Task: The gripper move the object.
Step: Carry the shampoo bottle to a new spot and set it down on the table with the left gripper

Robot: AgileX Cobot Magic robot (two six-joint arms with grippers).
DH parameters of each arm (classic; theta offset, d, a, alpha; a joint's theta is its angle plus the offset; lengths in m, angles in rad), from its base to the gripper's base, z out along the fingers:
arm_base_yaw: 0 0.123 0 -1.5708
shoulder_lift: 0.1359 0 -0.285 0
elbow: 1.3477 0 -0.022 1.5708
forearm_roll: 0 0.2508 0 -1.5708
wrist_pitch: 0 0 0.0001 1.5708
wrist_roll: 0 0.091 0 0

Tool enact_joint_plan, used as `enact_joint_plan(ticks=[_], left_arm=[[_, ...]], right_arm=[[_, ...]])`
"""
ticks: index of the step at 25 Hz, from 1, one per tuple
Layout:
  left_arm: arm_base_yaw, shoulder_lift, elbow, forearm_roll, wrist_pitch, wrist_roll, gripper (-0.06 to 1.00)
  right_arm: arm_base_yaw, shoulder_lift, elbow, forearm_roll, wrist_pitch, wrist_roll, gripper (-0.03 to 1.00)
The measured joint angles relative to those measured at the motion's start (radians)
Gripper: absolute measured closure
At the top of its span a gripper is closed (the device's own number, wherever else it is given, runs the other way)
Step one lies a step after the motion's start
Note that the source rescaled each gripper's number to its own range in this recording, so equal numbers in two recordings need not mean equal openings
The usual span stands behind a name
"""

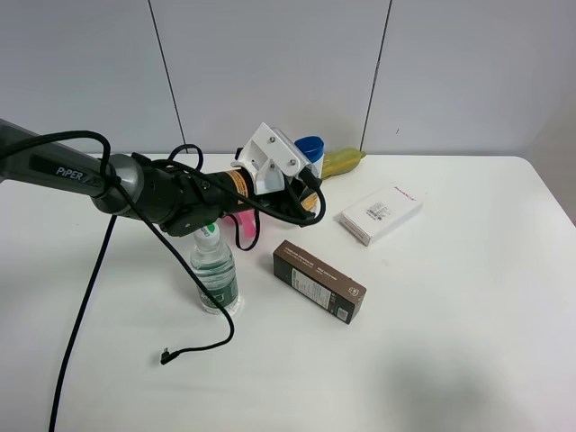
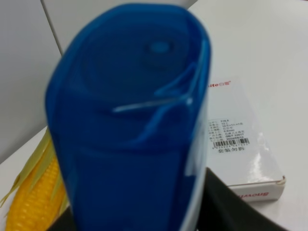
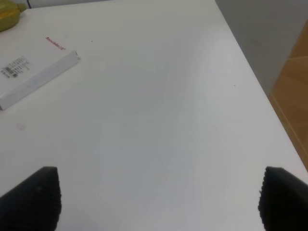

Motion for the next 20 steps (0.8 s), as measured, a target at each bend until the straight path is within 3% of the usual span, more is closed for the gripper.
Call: enact_joint_plan(ticks=[8, 14, 20], left_arm=[[0.0, 0.0, 0.0, 0.008, 0.001, -0.003, 0.94], [0.0, -0.007, 0.0, 0.023, 0.063, -0.109, 0.94], [0.0, -0.02, 0.001, 0.035, 0.095, -0.128, 0.94]], right_arm=[[0.0, 0.0, 0.0, 0.0, 0.0, 0.0, -0.03], [0.0, 0.0, 0.0, 0.0, 0.0, 0.0, -0.03], [0.0, 0.0, 0.0, 0.0, 0.0, 0.0, -0.03]])
